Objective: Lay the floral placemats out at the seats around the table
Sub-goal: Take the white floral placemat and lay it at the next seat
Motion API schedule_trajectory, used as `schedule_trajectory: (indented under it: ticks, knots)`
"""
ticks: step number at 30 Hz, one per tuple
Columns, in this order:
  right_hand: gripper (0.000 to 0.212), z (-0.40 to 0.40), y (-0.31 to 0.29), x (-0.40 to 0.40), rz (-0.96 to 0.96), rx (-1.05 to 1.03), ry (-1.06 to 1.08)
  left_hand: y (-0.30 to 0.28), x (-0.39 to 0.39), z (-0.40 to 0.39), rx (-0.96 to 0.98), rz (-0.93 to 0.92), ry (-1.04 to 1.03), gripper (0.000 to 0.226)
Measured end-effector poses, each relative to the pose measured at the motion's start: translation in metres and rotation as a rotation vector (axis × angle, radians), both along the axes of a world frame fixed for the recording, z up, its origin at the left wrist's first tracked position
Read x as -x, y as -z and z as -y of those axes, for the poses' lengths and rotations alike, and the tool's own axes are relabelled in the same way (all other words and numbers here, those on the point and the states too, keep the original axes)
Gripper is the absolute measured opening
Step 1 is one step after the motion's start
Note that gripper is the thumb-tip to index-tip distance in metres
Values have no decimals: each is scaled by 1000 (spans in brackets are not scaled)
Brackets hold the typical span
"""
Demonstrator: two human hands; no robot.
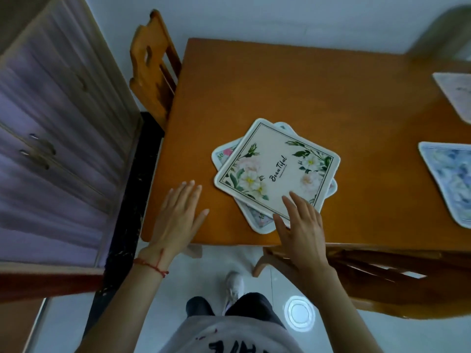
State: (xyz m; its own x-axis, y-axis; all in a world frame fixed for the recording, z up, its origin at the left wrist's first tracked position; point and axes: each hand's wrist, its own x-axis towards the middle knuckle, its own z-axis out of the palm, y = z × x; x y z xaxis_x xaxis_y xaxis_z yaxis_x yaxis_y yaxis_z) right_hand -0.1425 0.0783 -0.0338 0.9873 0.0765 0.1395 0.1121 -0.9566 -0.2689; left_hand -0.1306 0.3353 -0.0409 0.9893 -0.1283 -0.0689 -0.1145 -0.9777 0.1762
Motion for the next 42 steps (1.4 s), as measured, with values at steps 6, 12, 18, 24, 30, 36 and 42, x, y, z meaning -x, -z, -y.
schedule_trajectory:
  ticks: [6, 12, 18, 24, 30, 36, 42]
  knots:
    - [47, 24, 2, -34, 20, 1, 47, 1, -49, 20, -3, 16, 37, 76]
    - [49, 42, 13, -55, -48, 2, 113, 2, -85, 37, 4, -32, 115, 69]
    - [48, 50, 23, -78, -88, 13, 208, 18, -130, 44, 6, -112, 236, 78]
    - [48, 58, 38, -98, -168, -19, 302, 30, -174, 51, -15, -158, 309, 75]
    - [54, 68, 56, -110, -256, -35, 392, 52, -194, 61, 48, -229, 337, 77]
    - [42, 77, 71, -114, -287, -70, 426, 65, -202, 69, 212, -255, 247, 66]
    - [38, 78, 75, -116, -278, -146, 501, 68, -207, 78, 310, -279, 137, 60]
